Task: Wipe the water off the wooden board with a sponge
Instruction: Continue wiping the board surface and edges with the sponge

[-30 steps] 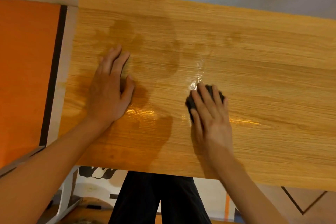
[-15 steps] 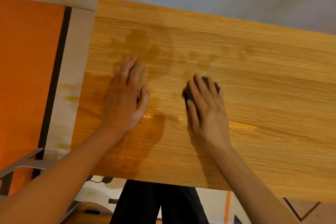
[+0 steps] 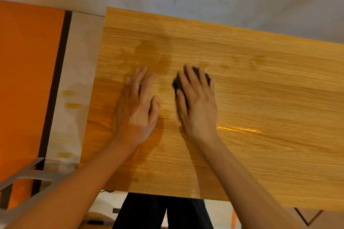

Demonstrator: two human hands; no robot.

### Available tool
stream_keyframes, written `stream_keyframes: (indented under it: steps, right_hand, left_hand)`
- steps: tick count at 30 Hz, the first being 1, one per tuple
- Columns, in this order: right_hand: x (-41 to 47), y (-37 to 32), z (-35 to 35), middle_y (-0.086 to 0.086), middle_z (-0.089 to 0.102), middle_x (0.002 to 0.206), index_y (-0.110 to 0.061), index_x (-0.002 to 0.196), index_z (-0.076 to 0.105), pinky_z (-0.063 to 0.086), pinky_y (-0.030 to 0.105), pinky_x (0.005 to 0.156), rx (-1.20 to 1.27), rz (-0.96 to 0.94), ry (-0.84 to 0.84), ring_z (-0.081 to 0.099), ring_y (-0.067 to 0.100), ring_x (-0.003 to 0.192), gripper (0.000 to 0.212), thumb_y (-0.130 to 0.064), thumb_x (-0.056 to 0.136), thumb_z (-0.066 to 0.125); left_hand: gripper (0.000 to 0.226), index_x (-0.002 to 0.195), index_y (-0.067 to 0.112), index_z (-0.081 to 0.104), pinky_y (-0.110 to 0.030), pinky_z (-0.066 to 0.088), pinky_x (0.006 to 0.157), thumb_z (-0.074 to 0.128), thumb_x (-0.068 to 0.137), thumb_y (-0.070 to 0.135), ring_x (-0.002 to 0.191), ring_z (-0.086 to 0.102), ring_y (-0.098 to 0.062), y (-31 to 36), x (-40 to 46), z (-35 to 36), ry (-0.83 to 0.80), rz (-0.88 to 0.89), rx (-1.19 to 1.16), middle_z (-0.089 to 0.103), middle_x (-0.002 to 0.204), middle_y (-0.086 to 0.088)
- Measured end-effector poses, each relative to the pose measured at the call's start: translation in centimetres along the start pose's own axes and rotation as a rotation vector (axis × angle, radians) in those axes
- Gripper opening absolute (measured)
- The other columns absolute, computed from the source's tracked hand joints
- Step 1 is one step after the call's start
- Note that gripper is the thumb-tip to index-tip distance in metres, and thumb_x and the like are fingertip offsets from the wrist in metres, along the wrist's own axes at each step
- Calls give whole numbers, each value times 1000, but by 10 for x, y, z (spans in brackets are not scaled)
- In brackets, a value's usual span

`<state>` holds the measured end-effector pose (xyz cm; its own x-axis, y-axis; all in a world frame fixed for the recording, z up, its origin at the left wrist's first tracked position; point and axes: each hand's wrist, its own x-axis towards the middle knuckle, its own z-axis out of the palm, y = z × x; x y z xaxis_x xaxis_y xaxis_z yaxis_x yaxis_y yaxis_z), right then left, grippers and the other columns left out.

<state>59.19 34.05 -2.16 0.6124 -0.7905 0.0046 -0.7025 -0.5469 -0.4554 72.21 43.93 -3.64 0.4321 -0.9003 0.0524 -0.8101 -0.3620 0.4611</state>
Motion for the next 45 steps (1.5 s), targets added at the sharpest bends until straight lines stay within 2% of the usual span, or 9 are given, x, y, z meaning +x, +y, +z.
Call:
stream_keyframes:
  steps: [4,9,16,21,25,31,37,40,45]
  right_hand:
    - [16,-10,8,2,32,157,-14,146,42,11,45,122,18,79,56,17,23,149,42,-24,104,40]
    - [-61,19,-21,-4,25,159,-19,149,36,9,44,123,0,-57,-100,11,17,150,46,-24,103,43]
    - [-51,55,-33,4,30,157,-11,146,42,16,52,119,-15,420,221,17,23,149,44,-25,104,35]
    - [2,-13,13,5,35,155,-12,144,45,15,45,121,-44,160,156,22,26,147,42,-23,104,40]
    - [0,13,-6,2,34,155,-15,145,43,15,42,122,-59,-19,42,21,21,148,42,-26,105,40]
    - [-22,82,-44,4,32,156,-12,145,43,14,48,121,-21,333,209,18,24,148,43,-22,104,37]
    - [36,1,5,5,40,152,-14,139,51,12,42,121,-5,21,70,27,26,145,40,-25,102,42]
    - [33,30,-14,2,35,155,-17,143,46,12,42,121,-36,-90,-26,23,23,147,42,-29,104,39]
    - [-7,122,-70,0,29,158,-18,147,41,12,47,122,-37,188,91,15,18,149,44,-24,103,38]
  left_hand:
    - [51,151,7,40,-38,14,126,41,103,23,153,24,-29,1,-1,1,-2,-4,-10,32,161,-15]
    - [52,152,8,39,-39,17,127,43,102,22,154,24,-27,1,-1,2,10,-12,2,33,162,-13]
    - [53,153,9,38,-32,10,128,40,102,23,154,23,-24,1,0,2,28,-10,-5,33,162,-12]
    - [53,153,9,38,-38,14,128,40,102,24,154,24,-26,0,-1,2,19,-2,-19,33,162,-13]
    - [52,151,7,40,-47,22,125,45,102,21,153,25,-29,0,-1,3,3,-1,-51,33,161,-15]
    - [52,151,7,38,-49,19,126,42,102,25,154,22,-30,-2,-1,-1,-36,19,-36,31,162,-15]
    - [52,153,9,36,-47,24,123,40,103,25,154,21,-28,13,26,-4,-60,1,37,29,162,-13]
    - [50,152,8,37,-49,34,119,42,104,18,150,29,-32,17,61,1,3,-105,-34,27,161,-13]
    - [49,150,8,39,-53,39,115,42,103,22,146,34,-35,14,86,14,59,-155,-28,29,160,-14]
